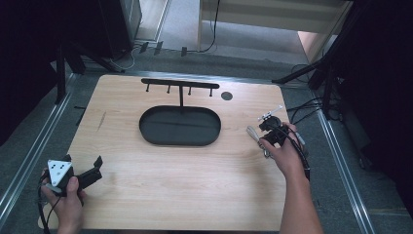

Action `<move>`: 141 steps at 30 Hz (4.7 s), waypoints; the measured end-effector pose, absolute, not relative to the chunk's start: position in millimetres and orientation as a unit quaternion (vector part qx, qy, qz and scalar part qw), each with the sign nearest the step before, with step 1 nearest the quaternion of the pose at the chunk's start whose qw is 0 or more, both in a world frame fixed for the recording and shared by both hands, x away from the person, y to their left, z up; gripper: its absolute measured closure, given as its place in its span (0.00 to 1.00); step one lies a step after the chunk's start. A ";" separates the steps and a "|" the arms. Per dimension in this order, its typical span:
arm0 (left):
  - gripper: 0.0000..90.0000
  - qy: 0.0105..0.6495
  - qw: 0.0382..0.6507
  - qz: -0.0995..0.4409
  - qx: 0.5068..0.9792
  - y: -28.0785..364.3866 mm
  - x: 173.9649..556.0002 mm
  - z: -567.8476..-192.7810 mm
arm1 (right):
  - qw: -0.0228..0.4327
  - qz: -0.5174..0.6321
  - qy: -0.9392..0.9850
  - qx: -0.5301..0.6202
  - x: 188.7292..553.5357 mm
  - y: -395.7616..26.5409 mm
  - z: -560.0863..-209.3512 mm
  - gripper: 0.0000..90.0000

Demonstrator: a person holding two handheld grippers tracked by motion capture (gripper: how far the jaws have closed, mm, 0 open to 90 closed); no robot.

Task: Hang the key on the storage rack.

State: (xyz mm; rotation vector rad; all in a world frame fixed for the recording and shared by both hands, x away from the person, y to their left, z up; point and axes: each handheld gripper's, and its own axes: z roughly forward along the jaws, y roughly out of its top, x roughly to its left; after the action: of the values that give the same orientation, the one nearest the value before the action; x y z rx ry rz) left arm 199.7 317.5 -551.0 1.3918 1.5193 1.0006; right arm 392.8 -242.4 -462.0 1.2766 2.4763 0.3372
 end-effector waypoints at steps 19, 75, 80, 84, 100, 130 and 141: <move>0.02 0.604 0.411 0.398 0.555 317.2 200.0 -551.0 | 0.134 0.075 0.873 0.463 415.0 -232.0 -493.0 0.77; 0.02 0.601 0.410 0.398 0.560 316.1 200.2 -550.9 | 0.377 0.387 0.690 0.481 365.3 -201.0 -434.0 0.93; 0.02 0.600 0.412 0.397 0.559 316.5 200.0 -551.0 | 0.381 0.401 0.694 0.461 361.1 -178.6 -429.0 0.93; 0.02 0.601 0.413 0.396 0.558 316.6 200.0 -551.0 | 0.379 0.410 0.696 0.451 359.2 -161.8 -426.7 0.93; 0.02 0.600 0.411 0.397 0.559 316.1 200.5 -550.9 | 0.364 0.426 0.720 0.409 350.0 -116.0 -430.7 0.93; 0.02 0.601 0.417 0.393 0.557 317.1 200.7 -551.1 | 0.358 0.387 0.710 0.467 377.4 -90.4 -456.3 0.93; 0.02 0.601 0.419 0.394 0.556 317.7 199.4 -551.0 | 0.346 0.398 0.695 0.488 397.2 -82.7 -468.1 0.93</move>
State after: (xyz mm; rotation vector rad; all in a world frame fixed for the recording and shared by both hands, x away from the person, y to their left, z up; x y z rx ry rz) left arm 199.4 317.7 -551.0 1.3938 1.5068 0.9878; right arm 397.2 -82.7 -468.1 1.2659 1.8043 1.0326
